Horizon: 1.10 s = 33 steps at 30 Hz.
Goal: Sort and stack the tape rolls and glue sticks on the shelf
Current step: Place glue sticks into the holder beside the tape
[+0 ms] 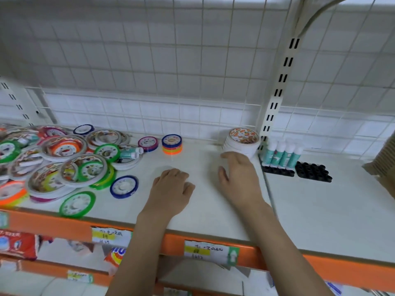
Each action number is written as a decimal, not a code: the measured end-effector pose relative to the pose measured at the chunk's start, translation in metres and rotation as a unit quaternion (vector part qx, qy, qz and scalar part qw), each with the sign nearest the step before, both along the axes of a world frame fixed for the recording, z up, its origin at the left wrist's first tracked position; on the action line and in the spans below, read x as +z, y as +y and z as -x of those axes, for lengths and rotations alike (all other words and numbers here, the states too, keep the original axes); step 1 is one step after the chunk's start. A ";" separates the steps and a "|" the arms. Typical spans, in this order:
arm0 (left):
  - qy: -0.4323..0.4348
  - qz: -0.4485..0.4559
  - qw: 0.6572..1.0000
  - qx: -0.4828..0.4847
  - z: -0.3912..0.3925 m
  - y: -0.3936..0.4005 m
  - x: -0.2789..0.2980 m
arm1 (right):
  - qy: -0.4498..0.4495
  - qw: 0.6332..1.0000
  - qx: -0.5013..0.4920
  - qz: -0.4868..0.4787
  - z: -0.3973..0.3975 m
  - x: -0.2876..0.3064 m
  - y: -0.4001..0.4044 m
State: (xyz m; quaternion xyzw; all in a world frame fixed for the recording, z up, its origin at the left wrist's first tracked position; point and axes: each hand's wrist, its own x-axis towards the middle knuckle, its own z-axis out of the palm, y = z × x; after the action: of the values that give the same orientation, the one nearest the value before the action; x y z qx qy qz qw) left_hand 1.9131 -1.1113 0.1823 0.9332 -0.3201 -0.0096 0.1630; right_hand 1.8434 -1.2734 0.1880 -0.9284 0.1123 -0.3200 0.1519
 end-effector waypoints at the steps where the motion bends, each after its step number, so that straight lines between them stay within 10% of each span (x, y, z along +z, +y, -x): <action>1: -0.003 0.002 1.000 0.003 -0.004 0.010 0.000 | 0.019 1.000 0.014 0.001 -0.005 -0.002 0.014; 33: -0.150 -0.007 0.989 -0.014 -0.141 0.098 0.039 | 0.159 0.987 -0.017 -0.012 -0.061 -0.002 0.115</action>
State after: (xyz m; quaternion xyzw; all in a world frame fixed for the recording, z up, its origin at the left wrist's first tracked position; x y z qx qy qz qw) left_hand 2.0541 -1.0135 0.2213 0.9206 -0.3538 0.1263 0.1066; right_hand 1.9045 -1.1588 0.1861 -0.9635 0.1551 -0.1691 0.1378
